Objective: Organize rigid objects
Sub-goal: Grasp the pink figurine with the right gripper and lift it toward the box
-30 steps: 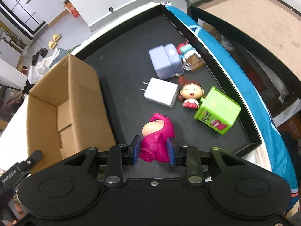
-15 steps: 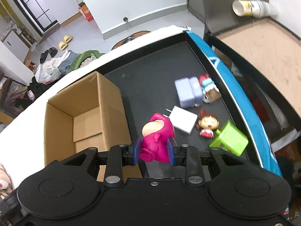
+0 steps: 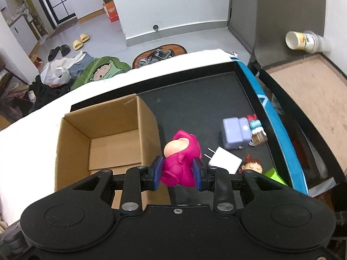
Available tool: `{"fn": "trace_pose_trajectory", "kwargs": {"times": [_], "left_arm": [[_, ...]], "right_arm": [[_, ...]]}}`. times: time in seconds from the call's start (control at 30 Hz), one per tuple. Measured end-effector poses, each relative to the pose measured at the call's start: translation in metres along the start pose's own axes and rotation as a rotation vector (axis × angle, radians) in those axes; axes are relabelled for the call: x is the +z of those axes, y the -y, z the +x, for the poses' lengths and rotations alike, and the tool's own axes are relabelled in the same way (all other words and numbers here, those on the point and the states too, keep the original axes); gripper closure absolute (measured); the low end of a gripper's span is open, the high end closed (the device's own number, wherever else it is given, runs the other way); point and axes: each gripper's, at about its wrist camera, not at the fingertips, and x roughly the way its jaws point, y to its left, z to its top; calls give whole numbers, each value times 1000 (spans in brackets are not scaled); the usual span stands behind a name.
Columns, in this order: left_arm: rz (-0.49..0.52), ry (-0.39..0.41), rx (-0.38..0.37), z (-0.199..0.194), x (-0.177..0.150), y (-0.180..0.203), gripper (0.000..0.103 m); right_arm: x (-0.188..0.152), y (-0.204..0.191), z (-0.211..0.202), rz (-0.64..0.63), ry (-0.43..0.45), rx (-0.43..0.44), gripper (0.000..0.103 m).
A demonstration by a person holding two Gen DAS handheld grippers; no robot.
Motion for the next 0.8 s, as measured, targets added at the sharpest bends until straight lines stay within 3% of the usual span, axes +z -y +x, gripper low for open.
{"fn": "trace_pose_trajectory", "kwargs": {"times": [0.33, 0.8], "left_arm": [[-3, 6, -2, -3, 0, -1, 84], [1, 9, -8, -5, -1, -3, 84]], "right_arm": [[19, -32, -4, -72, 34, 7, 73], [16, -76, 13, -159, 32, 5, 73]]}}
